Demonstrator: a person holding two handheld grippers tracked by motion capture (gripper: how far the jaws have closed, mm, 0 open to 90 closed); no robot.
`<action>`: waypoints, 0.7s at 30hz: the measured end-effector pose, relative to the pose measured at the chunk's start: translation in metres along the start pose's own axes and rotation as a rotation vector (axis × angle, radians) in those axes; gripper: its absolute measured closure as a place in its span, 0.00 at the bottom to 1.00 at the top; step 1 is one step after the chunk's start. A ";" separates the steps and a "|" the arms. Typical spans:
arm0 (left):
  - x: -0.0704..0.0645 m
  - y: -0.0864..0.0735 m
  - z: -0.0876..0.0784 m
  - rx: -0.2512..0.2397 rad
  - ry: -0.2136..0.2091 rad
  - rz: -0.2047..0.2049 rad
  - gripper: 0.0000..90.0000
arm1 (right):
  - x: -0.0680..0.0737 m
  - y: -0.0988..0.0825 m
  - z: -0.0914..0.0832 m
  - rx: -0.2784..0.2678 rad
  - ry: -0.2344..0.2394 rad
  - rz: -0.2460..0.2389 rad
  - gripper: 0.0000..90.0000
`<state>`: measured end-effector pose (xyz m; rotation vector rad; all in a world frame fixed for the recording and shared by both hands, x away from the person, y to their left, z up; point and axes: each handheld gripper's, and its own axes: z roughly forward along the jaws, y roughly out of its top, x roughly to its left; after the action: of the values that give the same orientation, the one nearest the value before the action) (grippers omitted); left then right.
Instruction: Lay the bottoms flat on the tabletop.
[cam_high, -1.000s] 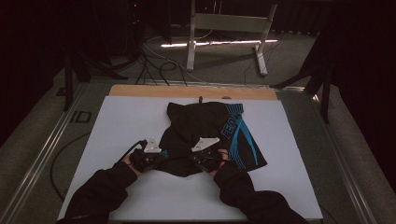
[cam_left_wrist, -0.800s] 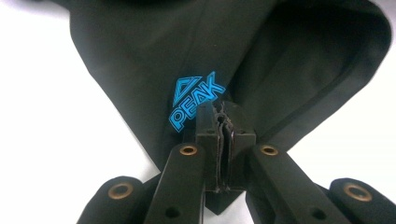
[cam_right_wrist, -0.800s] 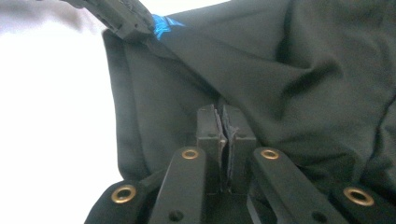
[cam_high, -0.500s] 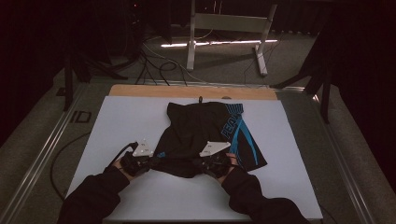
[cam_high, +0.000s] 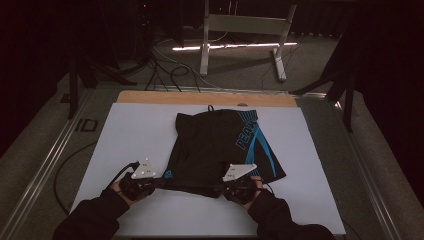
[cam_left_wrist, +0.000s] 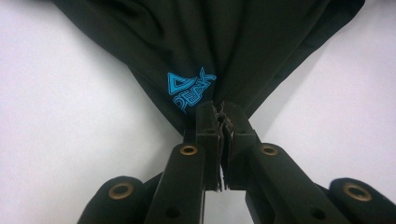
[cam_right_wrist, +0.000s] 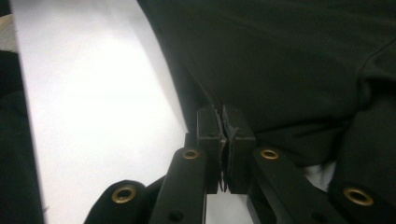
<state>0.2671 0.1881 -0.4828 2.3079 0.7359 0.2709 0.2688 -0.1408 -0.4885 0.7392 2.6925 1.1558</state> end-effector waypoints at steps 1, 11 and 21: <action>-0.001 -0.001 -0.001 0.000 -0.002 0.000 0.97 | 0.003 -0.002 -0.001 0.005 0.004 -0.001 0.97; -0.013 -0.013 -0.019 -0.008 -0.019 -0.006 0.97 | 0.017 -0.008 -0.004 0.007 0.055 -0.004 0.97; 0.001 -0.025 -0.031 -0.015 0.017 -0.047 0.97 | 0.034 0.000 0.000 -0.038 0.097 -0.010 0.97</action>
<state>0.2450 0.2211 -0.4768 2.2734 0.7937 0.2742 0.2391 -0.1244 -0.4862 0.6799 2.7403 1.2687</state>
